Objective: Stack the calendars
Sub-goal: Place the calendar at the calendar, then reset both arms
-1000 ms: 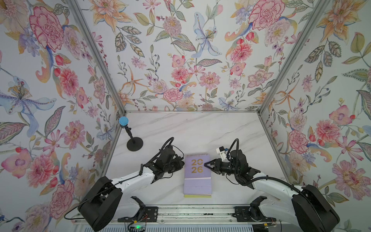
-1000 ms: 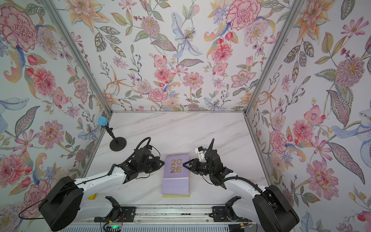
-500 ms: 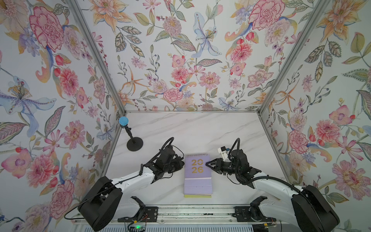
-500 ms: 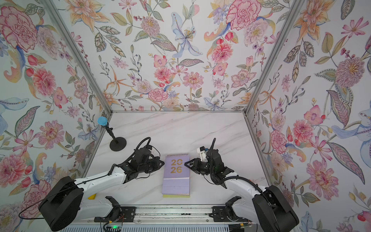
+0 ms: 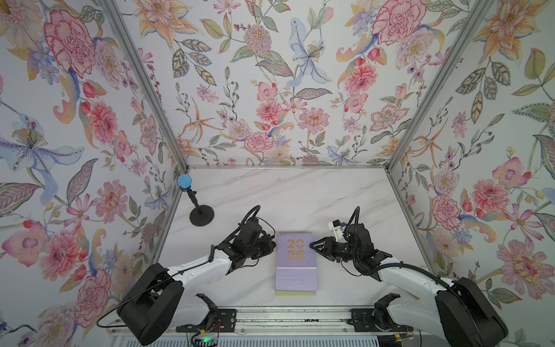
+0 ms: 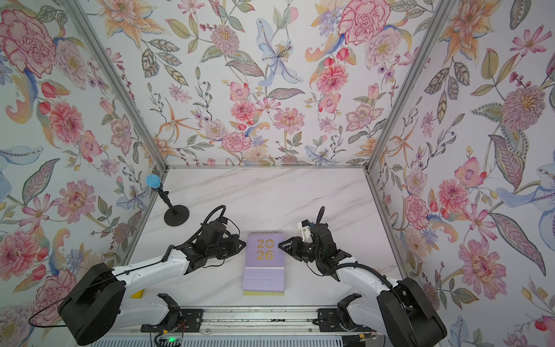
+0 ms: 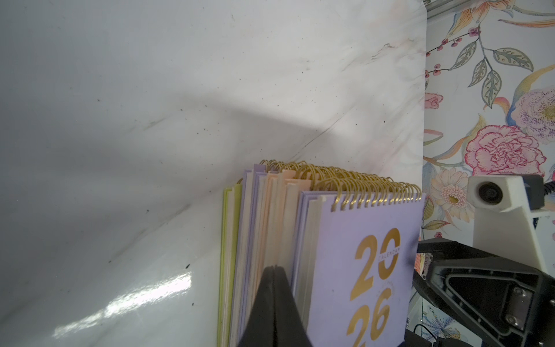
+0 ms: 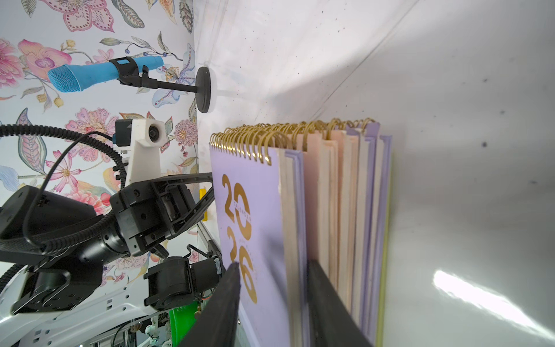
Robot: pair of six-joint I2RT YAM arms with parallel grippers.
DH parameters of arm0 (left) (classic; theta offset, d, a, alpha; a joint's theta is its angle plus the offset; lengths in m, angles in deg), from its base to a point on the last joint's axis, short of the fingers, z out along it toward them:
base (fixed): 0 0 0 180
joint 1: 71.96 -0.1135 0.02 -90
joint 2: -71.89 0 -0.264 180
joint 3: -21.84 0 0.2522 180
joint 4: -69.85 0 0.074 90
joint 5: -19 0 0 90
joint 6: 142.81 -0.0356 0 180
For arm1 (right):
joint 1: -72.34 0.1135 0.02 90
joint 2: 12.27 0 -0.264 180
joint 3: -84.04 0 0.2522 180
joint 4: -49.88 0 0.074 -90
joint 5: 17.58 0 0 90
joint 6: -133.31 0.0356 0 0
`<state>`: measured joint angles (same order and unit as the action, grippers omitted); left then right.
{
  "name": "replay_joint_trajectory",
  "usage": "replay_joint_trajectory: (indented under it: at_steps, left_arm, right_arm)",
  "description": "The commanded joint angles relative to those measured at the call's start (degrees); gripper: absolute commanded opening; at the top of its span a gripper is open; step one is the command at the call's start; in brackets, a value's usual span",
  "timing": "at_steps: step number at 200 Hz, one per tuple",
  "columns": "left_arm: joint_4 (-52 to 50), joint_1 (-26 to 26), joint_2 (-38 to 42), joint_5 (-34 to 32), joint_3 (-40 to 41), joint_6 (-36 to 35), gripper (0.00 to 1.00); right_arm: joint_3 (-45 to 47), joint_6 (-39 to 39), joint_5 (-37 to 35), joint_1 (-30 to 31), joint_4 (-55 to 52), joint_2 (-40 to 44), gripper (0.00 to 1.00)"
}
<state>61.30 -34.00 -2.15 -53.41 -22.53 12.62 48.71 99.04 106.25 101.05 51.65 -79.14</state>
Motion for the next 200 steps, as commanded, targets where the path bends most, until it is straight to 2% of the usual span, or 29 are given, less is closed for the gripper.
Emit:
replay_joint_trajectory:
  at_steps: [1,53,96,114,124,144,155,171,187,200]
  left_arm:
    - [-0.7,0.1,0.1,-0.8,0.5,0.2,0.0]
    - [-3.6,-3.9,2.3,0.0,0.3,-2.2,0.0]
    - [-8.8,-13.1,5.7,2.1,-1.4,-7.8,0.0]
    - [-11.5,-18.0,6.1,3.7,-3.2,-11.1,0.15]
    - [-13.3,-20.4,6.1,4.0,-4.6,-13.3,0.35]
    - [-16.4,-24.8,5.2,4.5,-8.2,-16.9,0.59]
    - [-17.5,-26.9,4.3,4.5,-10.2,-18.6,0.79]
    - [-18.4,-29.8,2.9,4.7,-12.7,-20.5,0.98]
    - [-18.4,-32.8,1.7,4.7,-14.6,-22.4,1.0]
    - [-17.3,-35.5,1.2,3.8,-15.5,-23.7,1.0]
  right_arm:
    - [0.4,-1.3,-0.4,-0.7,-1.2,0.7,0.39]
    - [-0.1,-3.0,-0.9,-3.1,-6.0,4.1,0.44]
    - [-1.3,-4.8,-1.3,-7.4,-12.4,9.0,0.49]
    - [-2.2,-6.2,-2.0,-10.1,-15.8,11.1,0.57]
    - [-2.3,-6.5,-1.6,-12.2,-16.5,11.8,0.62]
    - [-2.9,-7.4,-0.8,-16.3,-17.9,12.7,0.69]
    - [-3.7,-8.3,-0.6,-18.4,-19.0,12.7,0.75]
    - [-5.2,-9.7,-0.4,-20.7,-20.4,12.5,0.87]
    - [-6.6,-10.8,-0.5,-22.7,-21.0,12.1,1.0]
    - [-7.6,-11.5,-1.1,-24.1,-21.0,11.5,0.99]
